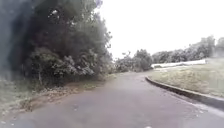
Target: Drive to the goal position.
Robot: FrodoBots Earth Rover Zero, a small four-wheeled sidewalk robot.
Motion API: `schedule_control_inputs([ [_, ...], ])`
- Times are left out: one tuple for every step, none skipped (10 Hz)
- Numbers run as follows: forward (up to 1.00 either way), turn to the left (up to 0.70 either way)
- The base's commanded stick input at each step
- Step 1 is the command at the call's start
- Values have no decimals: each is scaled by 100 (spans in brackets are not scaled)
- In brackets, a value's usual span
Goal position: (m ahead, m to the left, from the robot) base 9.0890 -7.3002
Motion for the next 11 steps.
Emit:
schedule_control_inputs([
  [45,0],
  [45,0],
  [45,0],
  [45,0],
  [45,0],
  [45,0],
  [45,0],
  [45,0],
  [45,0],
  [45,0],
  [45,0],
])
